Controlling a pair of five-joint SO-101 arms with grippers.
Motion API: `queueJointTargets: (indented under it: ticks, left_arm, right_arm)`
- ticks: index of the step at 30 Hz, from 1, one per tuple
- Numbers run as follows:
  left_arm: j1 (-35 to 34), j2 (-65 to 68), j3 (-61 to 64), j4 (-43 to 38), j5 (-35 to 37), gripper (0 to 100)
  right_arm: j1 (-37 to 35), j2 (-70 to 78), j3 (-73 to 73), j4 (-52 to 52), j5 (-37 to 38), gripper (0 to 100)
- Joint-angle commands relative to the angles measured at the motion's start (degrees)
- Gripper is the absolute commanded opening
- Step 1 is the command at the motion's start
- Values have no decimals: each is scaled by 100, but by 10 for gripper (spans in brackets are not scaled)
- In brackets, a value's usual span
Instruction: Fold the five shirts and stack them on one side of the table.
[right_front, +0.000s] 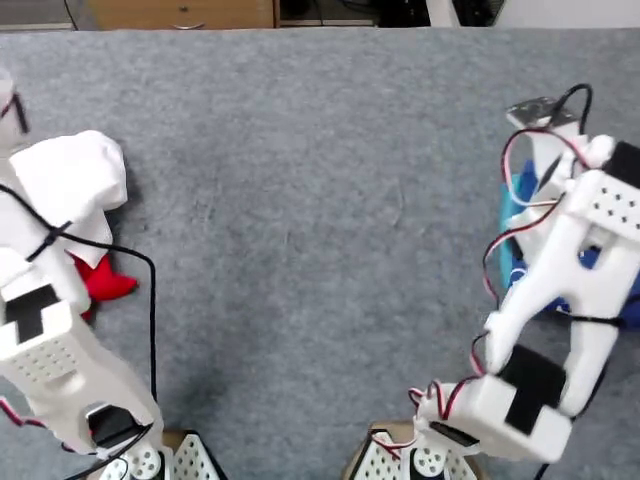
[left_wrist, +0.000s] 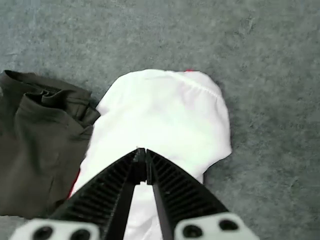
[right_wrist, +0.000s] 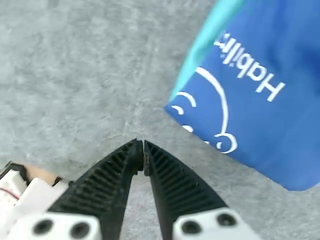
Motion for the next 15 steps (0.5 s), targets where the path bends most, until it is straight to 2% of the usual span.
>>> queueJointTargets:
  ticks: [1,7,15]
  left_arm:
    - [-624,-286,352,62,-721,36]
    - [-1363,-101,1371,62,-2048,177]
    - [-1143,-40,2145,62,-3182,186]
  right_arm:
    - [-84,-708,488,105,-53,2]
    - [-84,-1701,1420,105,-53,2]
    - [-57,-2580,2079,123,-53,2]
